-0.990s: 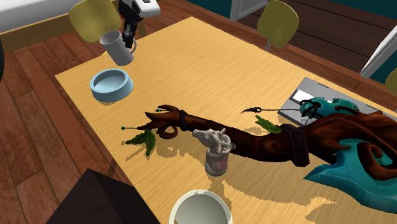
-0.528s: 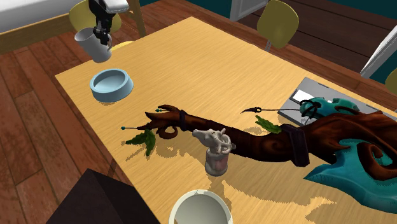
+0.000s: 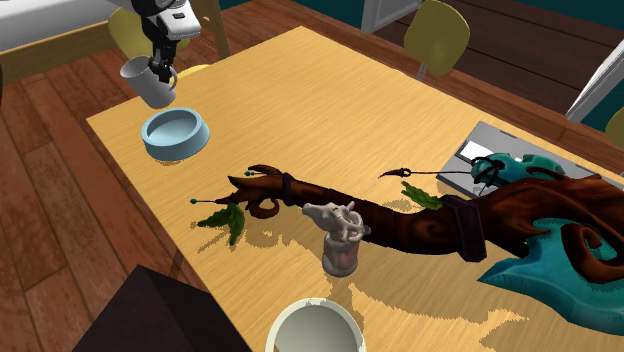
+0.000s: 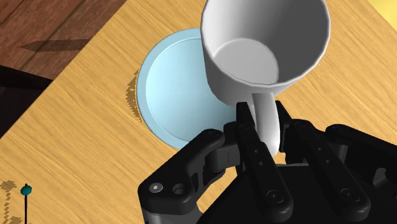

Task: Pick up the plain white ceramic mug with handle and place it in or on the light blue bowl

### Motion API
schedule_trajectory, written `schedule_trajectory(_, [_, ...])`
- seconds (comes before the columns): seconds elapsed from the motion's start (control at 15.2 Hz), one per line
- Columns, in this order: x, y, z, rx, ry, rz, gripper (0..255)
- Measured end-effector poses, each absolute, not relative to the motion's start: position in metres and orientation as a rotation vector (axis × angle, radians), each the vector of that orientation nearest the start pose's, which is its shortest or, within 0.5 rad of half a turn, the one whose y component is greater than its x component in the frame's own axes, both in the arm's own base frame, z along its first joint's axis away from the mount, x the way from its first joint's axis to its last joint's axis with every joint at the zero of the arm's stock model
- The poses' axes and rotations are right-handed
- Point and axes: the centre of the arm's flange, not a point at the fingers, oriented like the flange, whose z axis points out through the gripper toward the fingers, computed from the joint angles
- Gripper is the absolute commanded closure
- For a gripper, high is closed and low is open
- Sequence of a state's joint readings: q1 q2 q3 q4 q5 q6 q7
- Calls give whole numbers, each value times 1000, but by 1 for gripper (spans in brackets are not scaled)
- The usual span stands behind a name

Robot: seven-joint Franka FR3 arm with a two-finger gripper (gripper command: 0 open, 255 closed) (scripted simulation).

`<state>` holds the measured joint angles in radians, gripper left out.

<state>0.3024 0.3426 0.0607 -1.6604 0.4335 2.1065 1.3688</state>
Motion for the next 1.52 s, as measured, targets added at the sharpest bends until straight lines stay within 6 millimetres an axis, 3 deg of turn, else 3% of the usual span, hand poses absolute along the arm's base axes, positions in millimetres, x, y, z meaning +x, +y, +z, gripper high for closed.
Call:
schedule_trajectory(0.59, [619, 250, 378, -2285, 1589, 342, 255])
schedule_trajectory(0.99, [619, 249, 375, -2282, 1590, 337, 255])
schedule_trajectory(1.06, [619, 250, 375, -2282, 1590, 337, 0])
schedule_trajectory(1.52, [618, 249, 379, -2285, 1589, 341, 0])
